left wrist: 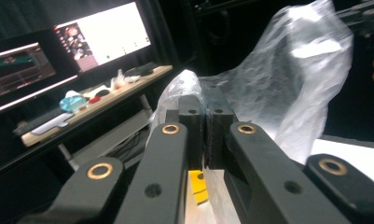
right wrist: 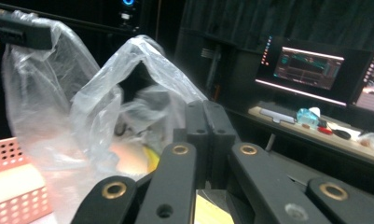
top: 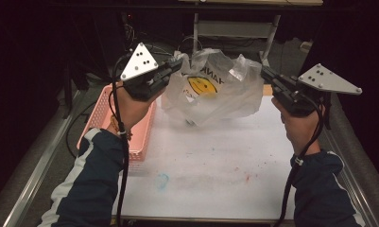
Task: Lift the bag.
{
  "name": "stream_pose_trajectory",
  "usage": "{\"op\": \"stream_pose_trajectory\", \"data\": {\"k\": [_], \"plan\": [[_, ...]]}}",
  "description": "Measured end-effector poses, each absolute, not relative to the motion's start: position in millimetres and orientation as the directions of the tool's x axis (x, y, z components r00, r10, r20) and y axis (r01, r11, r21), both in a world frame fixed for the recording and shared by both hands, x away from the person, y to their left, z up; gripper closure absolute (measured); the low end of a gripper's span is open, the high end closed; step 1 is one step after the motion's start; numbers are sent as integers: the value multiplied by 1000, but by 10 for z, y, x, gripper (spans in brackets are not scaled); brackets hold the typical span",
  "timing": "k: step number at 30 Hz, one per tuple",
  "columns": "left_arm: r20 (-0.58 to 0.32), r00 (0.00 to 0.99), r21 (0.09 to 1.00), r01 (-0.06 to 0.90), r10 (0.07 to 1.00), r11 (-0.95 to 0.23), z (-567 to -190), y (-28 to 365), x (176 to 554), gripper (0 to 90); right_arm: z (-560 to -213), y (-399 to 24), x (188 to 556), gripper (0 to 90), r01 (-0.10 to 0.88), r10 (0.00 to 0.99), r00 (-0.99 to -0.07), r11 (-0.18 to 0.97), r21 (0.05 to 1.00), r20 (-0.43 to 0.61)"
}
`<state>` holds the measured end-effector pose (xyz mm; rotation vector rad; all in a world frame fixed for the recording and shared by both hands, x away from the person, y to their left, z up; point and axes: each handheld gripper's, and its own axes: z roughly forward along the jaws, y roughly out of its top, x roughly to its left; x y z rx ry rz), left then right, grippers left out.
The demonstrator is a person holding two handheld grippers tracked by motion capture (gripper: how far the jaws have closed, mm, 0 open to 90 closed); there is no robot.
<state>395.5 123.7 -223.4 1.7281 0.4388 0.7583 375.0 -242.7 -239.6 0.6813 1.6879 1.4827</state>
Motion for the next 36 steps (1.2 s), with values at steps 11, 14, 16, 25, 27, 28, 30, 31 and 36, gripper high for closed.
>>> {"op": "stream_pose_trajectory", "data": {"k": [11, 14, 16, 25, 27, 28, 30, 31, 36], "plan": [[254, 699, 957, -80, 668, -280, -2216, 1275, 4044, 861, -2217, -2679, 3743, 900, -129, 857, -491, 109, 986, -159], [256, 690, 956, -76, 677, -284, -2195, 1284, 4063, 861, -2185, -2778, 3753, 900, -127, 870, -476, 78, 989, -130], [254, 681, 956, -70, 686, -285, -2192, 1294, 4096, 861, -2156, -2802, 3754, 900, -131, 878, -459, 87, 988, -138], [209, 643, 958, 16, 737, -285, -2374, 1343, 4420, 859, -2230, -2892, 4056, 900, -75, 920, -353, 155, 985, -171], [227, 627, 951, 23, 745, -309, -2416, 1341, 4479, 860, -2270, -2896, 4154, 900, -49, 923, -339, 177, 983, -184], [218, 625, 951, 35, 750, -306, -2434, 1346, 4514, 860, -2288, -2901, 4206, 900, -39, 923, -338, 182, 982, -185], [219, 611, 949, 49, 761, -312, -2467, 1350, 4575, 860, -2326, -2891, 4312, 900, -12, 923, -323, 215, 977, -207], [222, 605, 947, 53, 765, -317, -2481, 1350, 4601, 860, -2344, -2887, 4361, 900, 1, 923, -326, 218, 976, -206], [240, 576, 933, 87, 781, -350, -2564, 1376, 4751, 860, -2424, -2898, 4588, 900, 56, 926, -309, 244, 968, -216]]}}
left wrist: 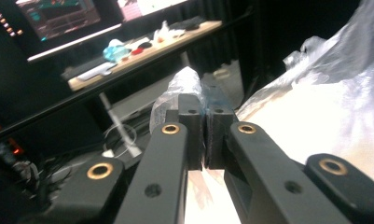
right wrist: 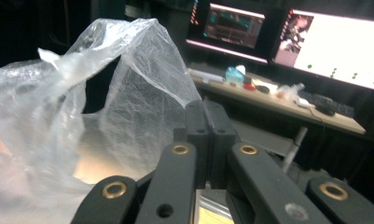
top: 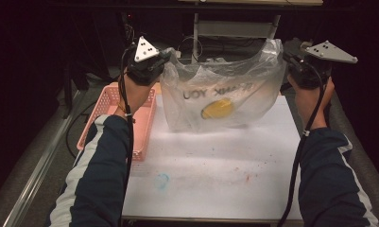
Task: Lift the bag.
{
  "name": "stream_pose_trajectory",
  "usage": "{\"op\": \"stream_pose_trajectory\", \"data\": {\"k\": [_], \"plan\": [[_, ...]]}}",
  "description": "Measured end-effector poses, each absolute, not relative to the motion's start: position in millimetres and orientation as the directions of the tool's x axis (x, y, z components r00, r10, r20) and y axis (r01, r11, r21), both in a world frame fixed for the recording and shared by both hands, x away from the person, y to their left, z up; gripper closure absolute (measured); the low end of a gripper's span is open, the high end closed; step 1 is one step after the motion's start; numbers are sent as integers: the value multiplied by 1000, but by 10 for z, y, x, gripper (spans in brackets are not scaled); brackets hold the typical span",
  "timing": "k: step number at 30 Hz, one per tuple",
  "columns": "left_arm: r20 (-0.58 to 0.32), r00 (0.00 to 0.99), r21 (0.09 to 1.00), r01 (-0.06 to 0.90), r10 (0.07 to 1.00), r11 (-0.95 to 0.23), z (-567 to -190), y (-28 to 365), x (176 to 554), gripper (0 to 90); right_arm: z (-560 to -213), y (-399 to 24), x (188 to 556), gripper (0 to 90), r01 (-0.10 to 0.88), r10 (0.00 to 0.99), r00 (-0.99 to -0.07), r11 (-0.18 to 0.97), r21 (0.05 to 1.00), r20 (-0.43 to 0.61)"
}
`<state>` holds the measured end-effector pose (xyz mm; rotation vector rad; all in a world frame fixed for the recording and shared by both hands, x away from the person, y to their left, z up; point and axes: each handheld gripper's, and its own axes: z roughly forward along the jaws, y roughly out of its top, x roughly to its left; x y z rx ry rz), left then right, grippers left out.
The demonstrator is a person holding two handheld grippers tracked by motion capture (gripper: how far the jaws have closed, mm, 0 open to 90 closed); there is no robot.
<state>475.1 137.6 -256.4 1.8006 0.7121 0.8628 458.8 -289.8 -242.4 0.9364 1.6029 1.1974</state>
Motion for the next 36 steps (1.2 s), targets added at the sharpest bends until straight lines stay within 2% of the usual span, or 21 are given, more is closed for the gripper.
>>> {"op": "stream_pose_trajectory", "data": {"k": [4, 8, 13, 16, 20, 22, 36], "plan": [[262, 544, 921, 106, 797, -375, -2585, 1419, 4867, 861, -2477, -2949, 4734, 900, 87, 934, -279, 257, 962, -224], [253, 518, 931, 99, 817, -352, -2431, 1503, 4920, 861, -2408, -3019, 4829, 900, 96, 941, -249, 260, 961, -229], [289, 502, 930, 55, 815, -364, -2232, 1509, 4863, 861, -2223, -3021, 4809, 900, 54, 942, -233, 262, 964, -243], [272, 502, 938, 51, 821, -342, -2195, 1526, 4843, 861, -2157, -2981, 4800, 900, 40, 942, -235, 256, 966, -240], [262, 487, 938, 75, 833, -339, -2271, 1514, 4872, 857, -2167, -2923, 4822, 900, 41, 939, -237, 267, 963, -250], [256, 486, 935, 95, 835, -342, -2344, 1493, 4906, 812, -2217, -2897, 4856, 900, 59, 939, -236, 272, 961, -251], [268, 506, 896, 182, 820, -405, -2796, 1350, 5094, 820, -2645, -2895, 5087, 900, 169, 939, -245, 287, 943, -241]]}}
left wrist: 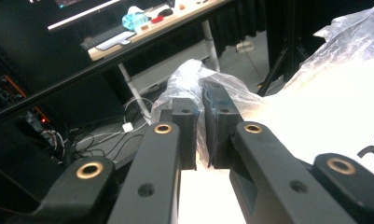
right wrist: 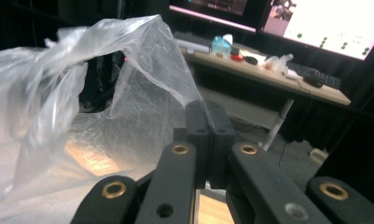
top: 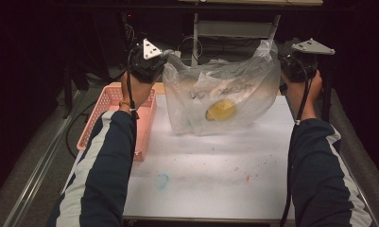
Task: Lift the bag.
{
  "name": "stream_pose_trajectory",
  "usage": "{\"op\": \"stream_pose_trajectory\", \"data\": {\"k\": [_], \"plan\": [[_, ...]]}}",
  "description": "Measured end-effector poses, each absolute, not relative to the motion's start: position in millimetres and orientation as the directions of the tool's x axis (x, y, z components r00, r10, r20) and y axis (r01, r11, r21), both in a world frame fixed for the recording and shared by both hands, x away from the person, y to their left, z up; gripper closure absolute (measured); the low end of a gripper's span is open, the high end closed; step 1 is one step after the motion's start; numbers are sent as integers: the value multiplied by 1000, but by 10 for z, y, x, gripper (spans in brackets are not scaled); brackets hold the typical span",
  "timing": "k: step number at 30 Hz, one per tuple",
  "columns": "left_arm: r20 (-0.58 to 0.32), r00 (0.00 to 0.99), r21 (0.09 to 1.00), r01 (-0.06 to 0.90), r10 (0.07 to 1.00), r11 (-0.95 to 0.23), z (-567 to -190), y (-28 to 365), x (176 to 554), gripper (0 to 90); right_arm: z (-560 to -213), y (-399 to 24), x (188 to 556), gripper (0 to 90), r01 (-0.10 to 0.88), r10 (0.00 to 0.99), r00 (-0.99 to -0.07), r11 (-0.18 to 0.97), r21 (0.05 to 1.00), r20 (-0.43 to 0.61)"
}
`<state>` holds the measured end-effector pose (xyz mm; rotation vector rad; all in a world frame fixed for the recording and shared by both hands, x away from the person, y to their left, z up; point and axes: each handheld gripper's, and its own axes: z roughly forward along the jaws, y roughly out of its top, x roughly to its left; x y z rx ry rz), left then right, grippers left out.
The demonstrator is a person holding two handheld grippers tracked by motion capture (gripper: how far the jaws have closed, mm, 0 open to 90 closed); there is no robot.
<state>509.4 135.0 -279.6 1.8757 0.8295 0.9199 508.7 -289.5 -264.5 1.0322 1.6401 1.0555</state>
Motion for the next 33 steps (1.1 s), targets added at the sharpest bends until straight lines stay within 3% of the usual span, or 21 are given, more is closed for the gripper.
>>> {"op": "stream_pose_trajectory", "data": {"k": [6, 17, 19, 23, 25, 31, 33], "plan": [[277, 497, 891, 186, 822, -413, -2826, 1329, 5144, 817, -2736, -2939, 5157, 900, 196, 943, -247, 273, 942, -222], [294, 448, 902, 161, 844, -400, -2574, 1389, 5106, 788, -2567, -2967, 5047, 900, 150, 940, -250, 274, 950, -231], [286, 439, 908, 162, 852, -387, -2516, 1397, 5098, 739, -2526, -2962, 5028, 880, 141, 938, -254, 276, 951, -234], [255, 468, 915, 165, 846, -367, -2417, 1436, 5090, 606, -2439, -2961, 4991, 727, 132, 940, -247, 272, 953, -234], [250, 455, 922, 157, 855, -353, -2379, 1455, 5056, 465, -2393, -2973, 4953, 678, 117, 944, -228, 269, 956, -237], [206, 525, 936, 140, 826, -323, -2208, 1511, 4933, 392, -2306, -3008, 4826, 592, 87, 940, -269, 242, 966, -211], [232, 541, 930, 120, 808, -348, -2155, 1515, 4874, 379, -2279, -3006, 4783, 548, 77, 938, -281, 234, 969, -204]]}}
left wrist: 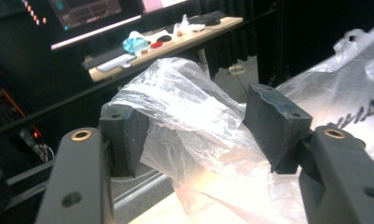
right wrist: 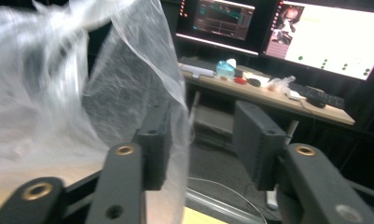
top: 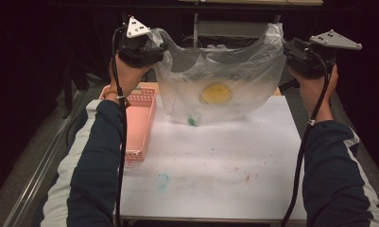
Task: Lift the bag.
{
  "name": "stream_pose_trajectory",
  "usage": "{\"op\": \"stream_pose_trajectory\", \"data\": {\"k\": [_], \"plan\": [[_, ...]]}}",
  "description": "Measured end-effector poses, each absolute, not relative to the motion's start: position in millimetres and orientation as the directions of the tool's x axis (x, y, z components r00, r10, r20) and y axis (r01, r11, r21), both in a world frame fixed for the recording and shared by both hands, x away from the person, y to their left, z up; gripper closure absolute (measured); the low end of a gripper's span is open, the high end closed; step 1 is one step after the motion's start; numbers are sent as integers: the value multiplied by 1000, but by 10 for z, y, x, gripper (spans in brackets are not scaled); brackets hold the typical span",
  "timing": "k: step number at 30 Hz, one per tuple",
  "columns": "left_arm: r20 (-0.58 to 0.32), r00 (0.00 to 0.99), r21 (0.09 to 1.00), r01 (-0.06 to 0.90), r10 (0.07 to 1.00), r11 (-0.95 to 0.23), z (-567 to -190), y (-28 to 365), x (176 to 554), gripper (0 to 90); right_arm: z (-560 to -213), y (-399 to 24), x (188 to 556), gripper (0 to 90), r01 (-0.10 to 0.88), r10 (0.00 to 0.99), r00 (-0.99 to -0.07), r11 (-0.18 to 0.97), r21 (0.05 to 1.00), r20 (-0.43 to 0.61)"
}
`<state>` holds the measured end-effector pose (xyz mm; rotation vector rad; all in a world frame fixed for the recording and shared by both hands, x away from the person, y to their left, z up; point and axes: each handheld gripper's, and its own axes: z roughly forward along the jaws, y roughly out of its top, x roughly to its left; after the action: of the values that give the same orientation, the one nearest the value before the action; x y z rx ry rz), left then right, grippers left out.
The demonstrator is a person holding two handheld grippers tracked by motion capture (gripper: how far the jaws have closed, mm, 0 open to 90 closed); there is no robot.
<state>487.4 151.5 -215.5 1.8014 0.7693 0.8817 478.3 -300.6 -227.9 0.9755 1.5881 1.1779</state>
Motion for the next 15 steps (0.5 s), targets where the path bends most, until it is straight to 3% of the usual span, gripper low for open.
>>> {"op": "stream_pose_trajectory", "data": {"k": [2, 8, 15], "plan": [[270, 539, 917, 110, 798, -384, -2118, 1507, 4817, 276, -2234, -2991, 4728, 535, 53, 934, -291, 231, 971, -207], [276, 531, 919, 99, 801, -382, -2094, 1618, 4725, 277, -2074, -2955, 4544, 478, 5, 918, -326, 238, 971, -223], [282, 521, 916, 103, 806, -387, -2218, 1769, 4638, 297, -2087, -3029, 4383, 422, 19, 914, -341, 240, 971, -219]]}}
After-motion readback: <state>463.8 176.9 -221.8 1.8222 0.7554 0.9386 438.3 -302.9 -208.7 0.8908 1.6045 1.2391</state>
